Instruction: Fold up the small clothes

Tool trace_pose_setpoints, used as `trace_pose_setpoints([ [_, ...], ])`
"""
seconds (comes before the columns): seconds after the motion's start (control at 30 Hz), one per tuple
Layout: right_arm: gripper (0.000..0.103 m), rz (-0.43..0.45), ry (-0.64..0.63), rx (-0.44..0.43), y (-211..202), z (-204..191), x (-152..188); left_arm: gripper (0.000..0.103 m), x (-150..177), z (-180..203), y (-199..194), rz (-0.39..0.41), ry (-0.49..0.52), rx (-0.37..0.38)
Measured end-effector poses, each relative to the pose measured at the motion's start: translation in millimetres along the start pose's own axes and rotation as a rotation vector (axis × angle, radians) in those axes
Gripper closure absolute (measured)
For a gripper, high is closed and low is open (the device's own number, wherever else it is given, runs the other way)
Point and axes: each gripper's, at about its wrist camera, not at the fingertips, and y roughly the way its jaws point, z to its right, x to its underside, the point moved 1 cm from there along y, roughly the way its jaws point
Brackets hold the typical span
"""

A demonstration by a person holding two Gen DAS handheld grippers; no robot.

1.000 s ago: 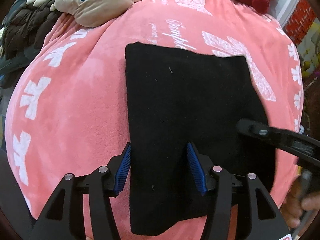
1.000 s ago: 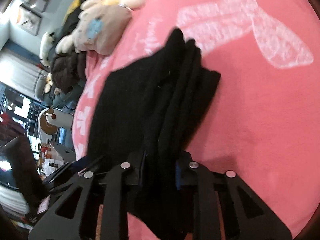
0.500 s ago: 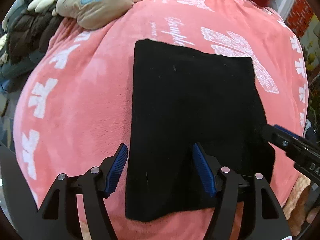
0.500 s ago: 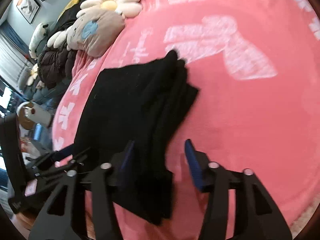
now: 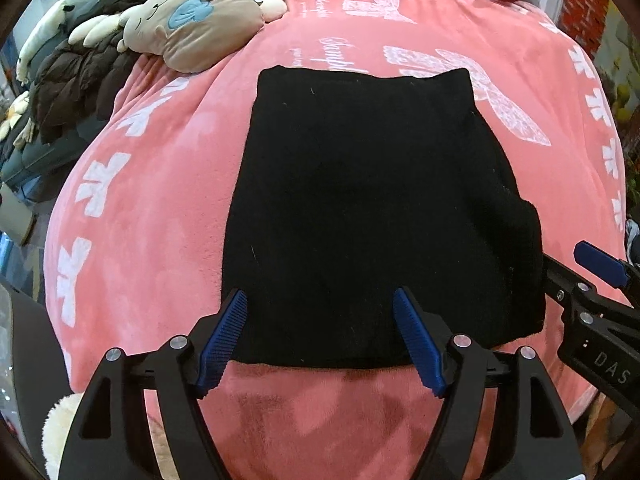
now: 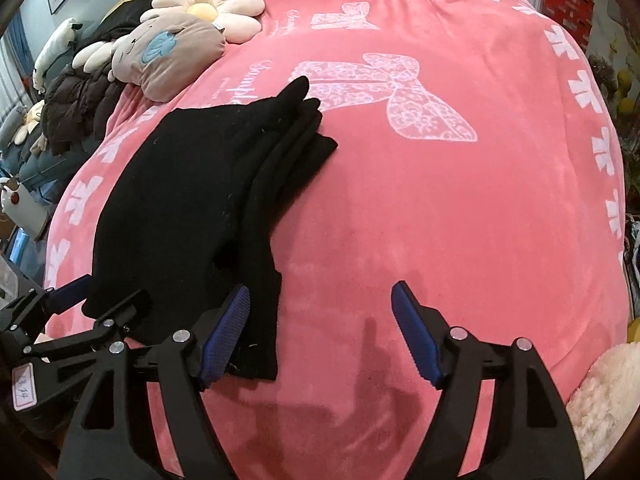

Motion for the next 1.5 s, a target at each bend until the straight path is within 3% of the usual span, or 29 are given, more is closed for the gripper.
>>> trace_pose_setpoints([
  [0.2, 0.027, 0.017, 0.025, 0.023, -4.7, -1.5, 7.1, 0.03, 1.5, -14.7, -0.1, 0.011, -0.084, 0.041],
  [0.9, 0.026, 0.034, 0.037, 0.059, -21.8, -10.0, 21.7, 0.03, 8.8, -15.3, -13.8, 0.046, -0.083, 0.007],
  [1.03, 0.026, 0.035, 0.044, 0.065, -24.8, -8.2, 24.1, 0.018, 10.7, -13.5, -14.6, 0.038, -0.072, -0.013],
  [1.33, 0.025, 0.037, 0.039, 0.072, -30.5, -6.8, 28.7, 0.017, 13.5, -15.1, -15.6, 0.036, -0.085, -0.008],
  [1.4, 0.018, 0.04, 0.04, 0.075, -31.4, -7.0, 28.9, 0.017, 13.7, -17.0, -15.4, 0.035, -0.094, -0.009],
  [1.5, 0.017, 0.051, 0.031, 0.078, -34.2, -9.3, 30.6, 0.017, 13.9, -16.9, -19.2, 0.053, -0.095, 0.0],
])
